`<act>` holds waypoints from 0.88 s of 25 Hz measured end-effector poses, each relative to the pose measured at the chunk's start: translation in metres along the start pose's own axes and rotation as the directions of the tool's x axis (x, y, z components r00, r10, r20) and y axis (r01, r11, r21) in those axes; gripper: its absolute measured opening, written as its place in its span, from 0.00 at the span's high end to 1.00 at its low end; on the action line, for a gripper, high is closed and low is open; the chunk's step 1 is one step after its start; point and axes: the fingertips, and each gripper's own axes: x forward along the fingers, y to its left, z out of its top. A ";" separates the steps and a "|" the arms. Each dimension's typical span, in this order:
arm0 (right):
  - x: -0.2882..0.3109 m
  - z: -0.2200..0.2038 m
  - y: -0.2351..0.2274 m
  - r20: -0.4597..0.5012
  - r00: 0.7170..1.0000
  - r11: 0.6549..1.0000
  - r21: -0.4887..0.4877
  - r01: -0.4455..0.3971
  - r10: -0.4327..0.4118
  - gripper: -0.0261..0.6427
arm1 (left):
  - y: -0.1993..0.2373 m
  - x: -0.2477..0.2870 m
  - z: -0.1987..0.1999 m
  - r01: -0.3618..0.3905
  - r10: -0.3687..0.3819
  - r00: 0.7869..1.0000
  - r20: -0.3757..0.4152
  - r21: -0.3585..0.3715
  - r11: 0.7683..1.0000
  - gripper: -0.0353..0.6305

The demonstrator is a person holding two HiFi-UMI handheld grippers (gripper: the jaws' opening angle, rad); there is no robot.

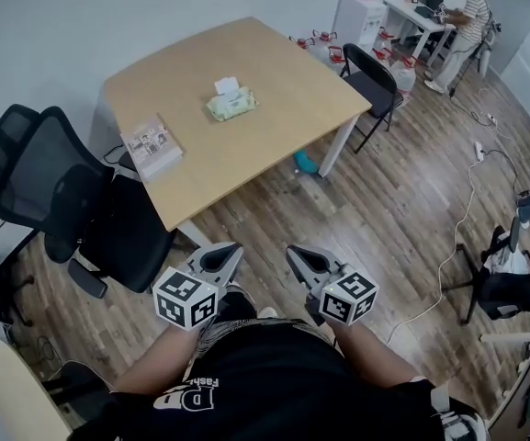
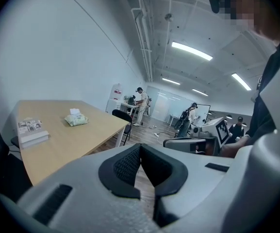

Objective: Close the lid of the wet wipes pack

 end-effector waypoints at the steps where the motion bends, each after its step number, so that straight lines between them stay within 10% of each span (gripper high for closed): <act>1: 0.001 -0.002 -0.003 -0.007 1.000 1.000 0.005 0.000 0.000 0.95 | 0.001 0.003 -0.001 0.004 -0.004 1.000 -0.001 -0.014 1.000 0.92; 22: 0.114 0.047 -0.084 -0.109 0.994 0.998 -0.061 -0.012 0.005 0.95 | 0.124 0.085 0.060 -0.014 0.014 1.000 0.019 0.005 1.000 0.92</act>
